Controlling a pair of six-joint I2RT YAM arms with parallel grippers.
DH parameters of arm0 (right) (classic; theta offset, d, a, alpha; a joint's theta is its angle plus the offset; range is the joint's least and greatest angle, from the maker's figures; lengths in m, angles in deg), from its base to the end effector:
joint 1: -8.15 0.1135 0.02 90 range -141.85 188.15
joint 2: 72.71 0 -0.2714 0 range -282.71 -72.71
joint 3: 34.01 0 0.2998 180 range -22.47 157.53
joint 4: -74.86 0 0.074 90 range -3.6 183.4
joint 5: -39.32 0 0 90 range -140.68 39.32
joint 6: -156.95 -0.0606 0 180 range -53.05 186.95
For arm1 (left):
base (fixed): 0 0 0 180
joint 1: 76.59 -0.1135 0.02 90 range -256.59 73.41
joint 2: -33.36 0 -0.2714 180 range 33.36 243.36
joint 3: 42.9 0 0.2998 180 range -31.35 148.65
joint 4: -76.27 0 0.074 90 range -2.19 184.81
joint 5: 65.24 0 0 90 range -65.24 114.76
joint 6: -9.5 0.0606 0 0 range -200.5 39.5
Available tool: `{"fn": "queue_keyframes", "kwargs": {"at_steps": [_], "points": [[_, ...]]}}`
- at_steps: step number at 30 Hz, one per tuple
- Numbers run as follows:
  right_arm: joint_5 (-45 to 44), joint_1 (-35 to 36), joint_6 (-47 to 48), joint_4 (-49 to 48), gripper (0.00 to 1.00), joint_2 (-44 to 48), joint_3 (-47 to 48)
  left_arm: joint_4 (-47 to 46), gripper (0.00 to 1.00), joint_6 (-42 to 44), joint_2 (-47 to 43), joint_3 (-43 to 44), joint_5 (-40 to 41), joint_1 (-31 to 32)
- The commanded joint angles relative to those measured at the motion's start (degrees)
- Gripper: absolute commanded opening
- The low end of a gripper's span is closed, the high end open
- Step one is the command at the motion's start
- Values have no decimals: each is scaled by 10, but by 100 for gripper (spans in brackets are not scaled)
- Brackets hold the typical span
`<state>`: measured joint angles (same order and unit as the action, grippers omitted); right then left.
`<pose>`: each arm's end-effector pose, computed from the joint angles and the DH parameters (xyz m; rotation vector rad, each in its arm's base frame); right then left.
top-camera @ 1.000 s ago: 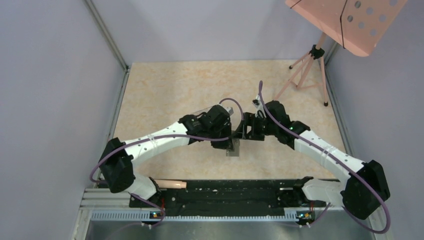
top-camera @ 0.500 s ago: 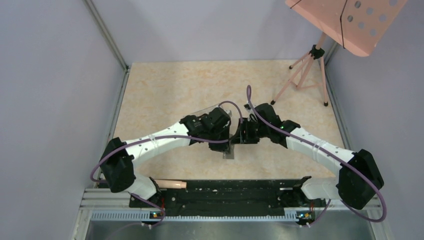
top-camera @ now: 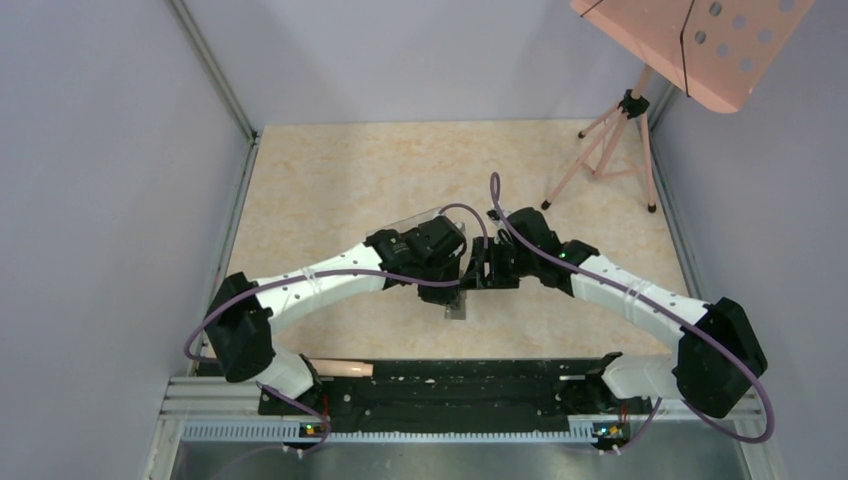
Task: Put the credit cards into the card holder
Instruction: Open the card holder.
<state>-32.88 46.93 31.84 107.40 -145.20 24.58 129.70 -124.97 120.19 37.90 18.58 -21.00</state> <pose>0.2379 0.2149 0.2049 -0.2416 2.5490 0.9335 0.2045 -0.3101 0.2374 0.3124 2.7831 -0.6830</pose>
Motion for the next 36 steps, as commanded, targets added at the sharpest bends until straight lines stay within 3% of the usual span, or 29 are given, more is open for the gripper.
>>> {"fn": "queue_keyframes", "kwargs": {"at_steps": [1,11,15,22,26,30,36], "points": [[30,12,-13,-26,63,17,14,-42,0,10,7,32,-3,12],[71,12,-31,-46,61,23,12,-38,0,7,12,27,4,14],[72,18,-35,-45,49,13,-4,-35,0,4,12,28,10,14],[17,29,-23,-11,35,-20,-4,-36,0,5,0,33,14,16],[-31,45,-1,32,21,-48,21,-29,0,1,-4,34,24,16],[-91,59,12,73,13,-74,37,-32,0,-1,-8,32,24,16],[-137,48,10,92,11,-80,23,-57,0,-3,-30,13,25,16]]}}
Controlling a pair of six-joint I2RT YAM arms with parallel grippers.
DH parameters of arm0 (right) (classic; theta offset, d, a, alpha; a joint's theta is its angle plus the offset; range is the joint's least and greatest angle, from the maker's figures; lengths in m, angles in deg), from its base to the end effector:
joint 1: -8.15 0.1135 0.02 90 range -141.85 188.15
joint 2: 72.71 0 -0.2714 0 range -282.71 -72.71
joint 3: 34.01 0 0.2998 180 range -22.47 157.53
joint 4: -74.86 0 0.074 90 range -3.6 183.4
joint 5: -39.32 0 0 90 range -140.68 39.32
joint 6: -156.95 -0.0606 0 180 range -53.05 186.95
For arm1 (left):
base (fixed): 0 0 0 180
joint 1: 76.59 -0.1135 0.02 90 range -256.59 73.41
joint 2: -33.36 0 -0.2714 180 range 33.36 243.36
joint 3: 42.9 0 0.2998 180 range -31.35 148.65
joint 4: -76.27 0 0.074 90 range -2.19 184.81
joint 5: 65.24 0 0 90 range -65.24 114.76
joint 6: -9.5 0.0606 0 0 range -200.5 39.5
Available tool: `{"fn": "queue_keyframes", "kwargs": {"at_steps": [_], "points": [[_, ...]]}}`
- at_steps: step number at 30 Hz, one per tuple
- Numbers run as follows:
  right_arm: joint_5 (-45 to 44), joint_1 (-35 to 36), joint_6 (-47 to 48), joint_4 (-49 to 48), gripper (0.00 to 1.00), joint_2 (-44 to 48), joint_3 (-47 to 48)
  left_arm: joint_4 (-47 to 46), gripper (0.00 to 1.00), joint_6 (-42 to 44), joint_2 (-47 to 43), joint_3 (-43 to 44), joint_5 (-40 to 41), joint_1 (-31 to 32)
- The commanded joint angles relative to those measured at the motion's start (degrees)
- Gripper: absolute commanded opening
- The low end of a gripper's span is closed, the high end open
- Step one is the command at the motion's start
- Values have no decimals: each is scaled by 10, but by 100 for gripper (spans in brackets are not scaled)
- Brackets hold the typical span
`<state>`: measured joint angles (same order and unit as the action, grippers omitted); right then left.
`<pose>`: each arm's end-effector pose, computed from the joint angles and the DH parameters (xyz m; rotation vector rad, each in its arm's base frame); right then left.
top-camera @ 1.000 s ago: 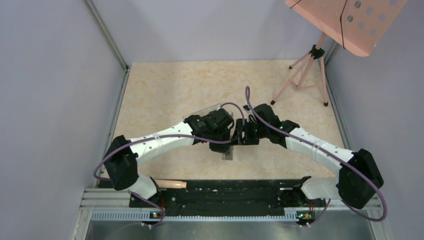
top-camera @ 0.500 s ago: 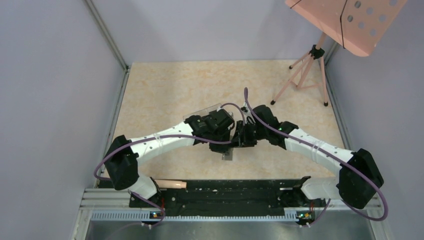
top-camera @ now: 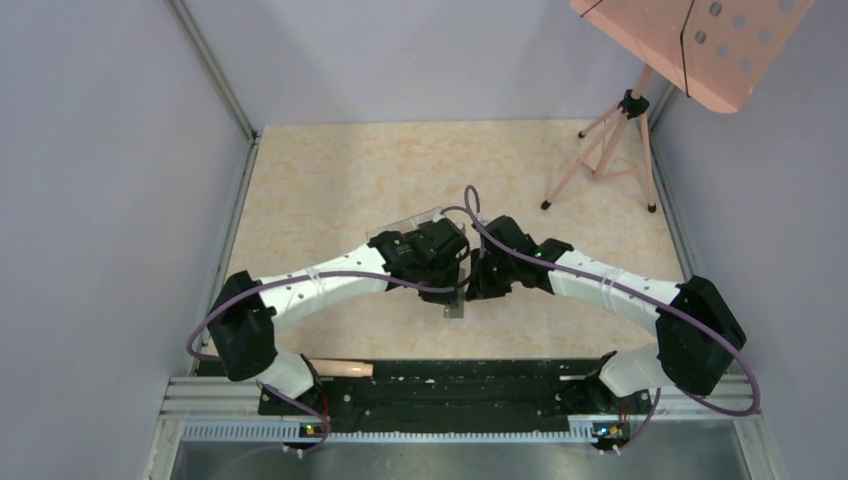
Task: Put the credit cards into the card holder
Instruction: Open the card holder.
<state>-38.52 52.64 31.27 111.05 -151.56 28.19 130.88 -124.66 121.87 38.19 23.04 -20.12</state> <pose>0.2302 0.2440 0.1877 -0.3000 2.6515 0.7945 0.2047 -0.3122 0.2272 0.3104 2.7810 -0.5631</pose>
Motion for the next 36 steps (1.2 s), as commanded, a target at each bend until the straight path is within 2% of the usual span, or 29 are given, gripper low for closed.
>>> {"fn": "queue_keyframes", "kwargs": {"at_steps": [1,8,11,18,22,26,27,30,32,33,36], "points": [[-69,-18,16,49,12,-14,-19,-75,0,-8,-51,4,-21,7],[7,-100,53,30,16,42,-57,-115,0,-25,-71,-41,-40,7],[54,-132,72,33,23,75,-64,-133,0,-34,-80,-62,-48,7],[145,-155,92,32,56,164,-73,-176,0,-52,-104,-115,-55,7],[206,-155,88,8,68,171,-82,-210,0,-57,-115,-136,-72,7],[255,-154,70,-29,66,157,-99,-240,0,-54,-127,-147,-97,7],[255,-154,70,-31,63,151,-102,-244,0,-52,-129,-148,-101,7],[254,-155,74,-32,38,135,-104,-251,0,-47,-136,-149,-106,7],[244,-154,79,-22,27,127,-99,-246,0,-45,-140,-149,-102,7],[234,-154,81,-14,23,126,-97,-244,0,-44,-141,-149,-99,7],[220,-155,90,-5,21,123,-96,-242,0,-44,-144,-150,-100,7]]}}
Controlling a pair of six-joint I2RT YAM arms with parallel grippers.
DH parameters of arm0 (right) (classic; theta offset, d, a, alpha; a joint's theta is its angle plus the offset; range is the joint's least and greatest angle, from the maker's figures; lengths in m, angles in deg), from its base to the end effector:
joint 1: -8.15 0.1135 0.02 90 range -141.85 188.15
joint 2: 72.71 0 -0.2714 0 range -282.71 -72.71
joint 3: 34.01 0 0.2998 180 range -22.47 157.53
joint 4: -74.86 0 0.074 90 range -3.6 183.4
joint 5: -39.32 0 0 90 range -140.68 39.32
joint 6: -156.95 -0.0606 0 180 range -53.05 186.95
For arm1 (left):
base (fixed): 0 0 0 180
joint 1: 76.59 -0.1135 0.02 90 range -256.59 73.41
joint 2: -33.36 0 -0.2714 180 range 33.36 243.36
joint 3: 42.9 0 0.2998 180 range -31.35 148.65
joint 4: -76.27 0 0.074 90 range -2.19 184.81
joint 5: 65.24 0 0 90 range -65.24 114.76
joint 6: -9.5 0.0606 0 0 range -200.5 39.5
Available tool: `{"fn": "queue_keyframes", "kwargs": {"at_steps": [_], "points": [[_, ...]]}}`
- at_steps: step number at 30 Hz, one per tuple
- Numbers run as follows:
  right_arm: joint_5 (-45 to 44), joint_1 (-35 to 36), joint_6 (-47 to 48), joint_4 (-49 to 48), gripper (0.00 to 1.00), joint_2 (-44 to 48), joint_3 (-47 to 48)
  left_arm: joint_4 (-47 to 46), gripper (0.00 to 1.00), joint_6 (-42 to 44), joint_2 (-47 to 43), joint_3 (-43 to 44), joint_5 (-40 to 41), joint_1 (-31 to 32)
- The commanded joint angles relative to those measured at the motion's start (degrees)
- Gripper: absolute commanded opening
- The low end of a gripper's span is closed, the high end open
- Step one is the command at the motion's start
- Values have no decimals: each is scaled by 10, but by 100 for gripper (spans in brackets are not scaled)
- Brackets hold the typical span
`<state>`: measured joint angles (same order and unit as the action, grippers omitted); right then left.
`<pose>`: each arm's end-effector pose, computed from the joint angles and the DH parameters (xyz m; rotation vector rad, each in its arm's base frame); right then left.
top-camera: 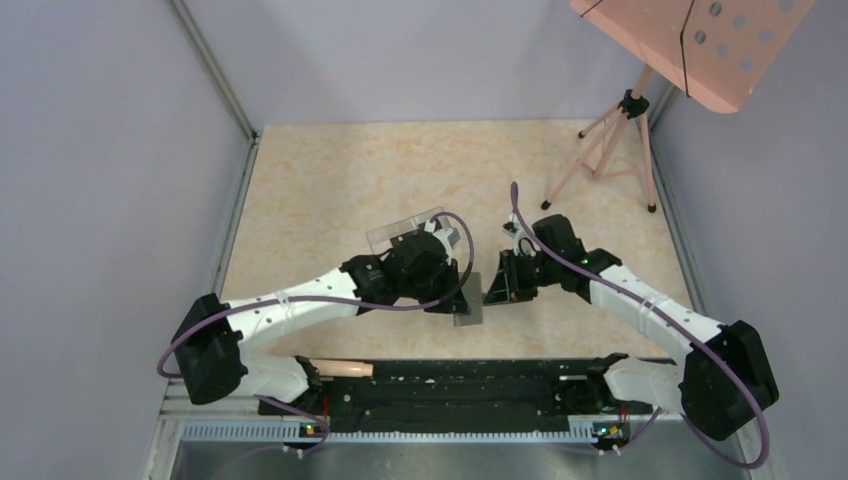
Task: Put the credit cards into the card holder
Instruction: Open the card holder.
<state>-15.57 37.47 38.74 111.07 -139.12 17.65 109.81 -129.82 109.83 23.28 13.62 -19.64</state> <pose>0.2263 0.1671 0.1899 -0.3159 2.5897 1.1613 0.1798 -0.2979 0.2314 0.2821 2.5989 -1.0435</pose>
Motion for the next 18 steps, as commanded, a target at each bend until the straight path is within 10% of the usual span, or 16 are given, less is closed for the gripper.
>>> {"fn": "queue_keyframes", "kwargs": {"at_steps": [1,14,18], "points": [[-8,-3,16,-5,21,-2,8,-33,0,8,-25,-1,-8,2],[49,-3,22,-49,0,13,14,-34,0,14,-39,-7,1,2],[86,-3,39,-48,0,34,51,-1,44,17,-68,-12,68,2]]}}
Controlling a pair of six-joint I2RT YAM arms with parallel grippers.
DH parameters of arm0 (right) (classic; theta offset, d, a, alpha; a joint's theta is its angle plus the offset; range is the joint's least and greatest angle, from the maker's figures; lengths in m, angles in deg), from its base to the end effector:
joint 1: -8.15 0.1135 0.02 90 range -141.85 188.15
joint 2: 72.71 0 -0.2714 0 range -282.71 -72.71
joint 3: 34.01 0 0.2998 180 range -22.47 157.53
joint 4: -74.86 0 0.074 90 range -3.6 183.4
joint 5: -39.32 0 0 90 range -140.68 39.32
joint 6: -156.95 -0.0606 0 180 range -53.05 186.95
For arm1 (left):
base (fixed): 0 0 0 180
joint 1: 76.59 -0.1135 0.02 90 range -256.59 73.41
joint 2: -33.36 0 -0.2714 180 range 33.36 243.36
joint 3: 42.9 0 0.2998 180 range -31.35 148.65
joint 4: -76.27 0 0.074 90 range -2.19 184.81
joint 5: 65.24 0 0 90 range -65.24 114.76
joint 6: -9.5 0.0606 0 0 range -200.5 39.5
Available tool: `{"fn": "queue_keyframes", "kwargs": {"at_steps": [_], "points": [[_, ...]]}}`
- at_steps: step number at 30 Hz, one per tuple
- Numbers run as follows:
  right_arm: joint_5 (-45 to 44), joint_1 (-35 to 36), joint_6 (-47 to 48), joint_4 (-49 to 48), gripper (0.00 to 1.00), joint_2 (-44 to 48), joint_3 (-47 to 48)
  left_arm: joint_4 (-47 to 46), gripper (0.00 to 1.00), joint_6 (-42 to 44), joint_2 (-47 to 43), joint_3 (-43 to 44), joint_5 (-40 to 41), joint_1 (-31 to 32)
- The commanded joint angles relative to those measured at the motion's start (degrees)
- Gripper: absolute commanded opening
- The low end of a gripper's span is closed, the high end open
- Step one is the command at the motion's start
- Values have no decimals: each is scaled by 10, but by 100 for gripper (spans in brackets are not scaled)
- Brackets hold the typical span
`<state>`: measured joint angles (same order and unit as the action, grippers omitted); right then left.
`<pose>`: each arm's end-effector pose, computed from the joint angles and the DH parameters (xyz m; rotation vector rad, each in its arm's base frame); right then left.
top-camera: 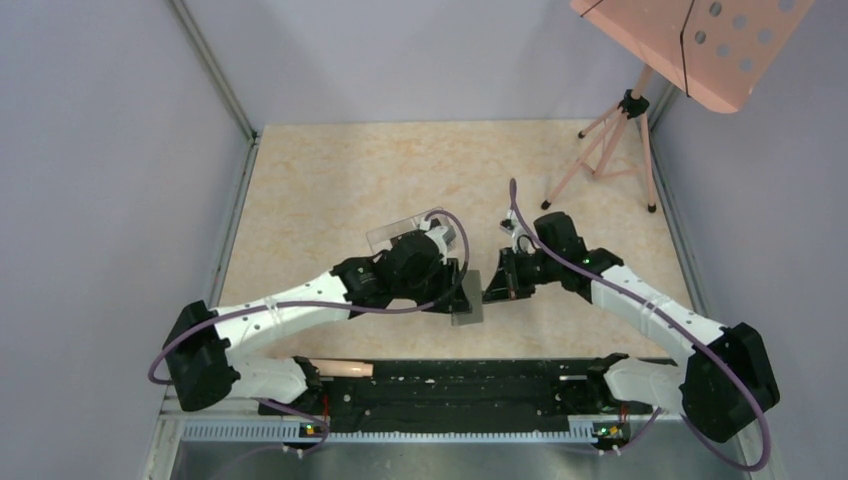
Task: Put the credit cards into the card holder
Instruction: Open the card holder.
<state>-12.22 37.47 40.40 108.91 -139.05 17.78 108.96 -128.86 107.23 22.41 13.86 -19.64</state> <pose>0.2271 0.1708 0.1957 -0.3956 2.5280 1.2308 0.1766 -0.2924 0.2416 0.3023 2.5462 -1.0710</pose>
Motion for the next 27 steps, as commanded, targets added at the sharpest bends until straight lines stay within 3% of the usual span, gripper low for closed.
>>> {"fn": "queue_keyframes", "kwargs": {"at_steps": [1,5,9,11,13,15,22,27], "points": [[68,-2,27,-26,0,37,62,19,53,8,-52,-4,87,2],[138,-3,63,-20,0,45,116,46,73,26,-118,-7,186,2],[193,-3,110,8,0,40,172,34,77,70,-204,-25,263,2],[213,-2,139,35,0,32,203,33,86,91,-241,-32,296,2],[228,-3,161,61,0,23,230,31,88,121,-268,-36,314,2],[247,-3,164,64,0,18,244,20,98,149,-291,-46,319,2],[291,-3,178,69,0,16,258,-37,99,236,-344,-64,234,2],[335,-3,182,69,0,9,260,-59,98,334,-336,-67,142,2]]}}
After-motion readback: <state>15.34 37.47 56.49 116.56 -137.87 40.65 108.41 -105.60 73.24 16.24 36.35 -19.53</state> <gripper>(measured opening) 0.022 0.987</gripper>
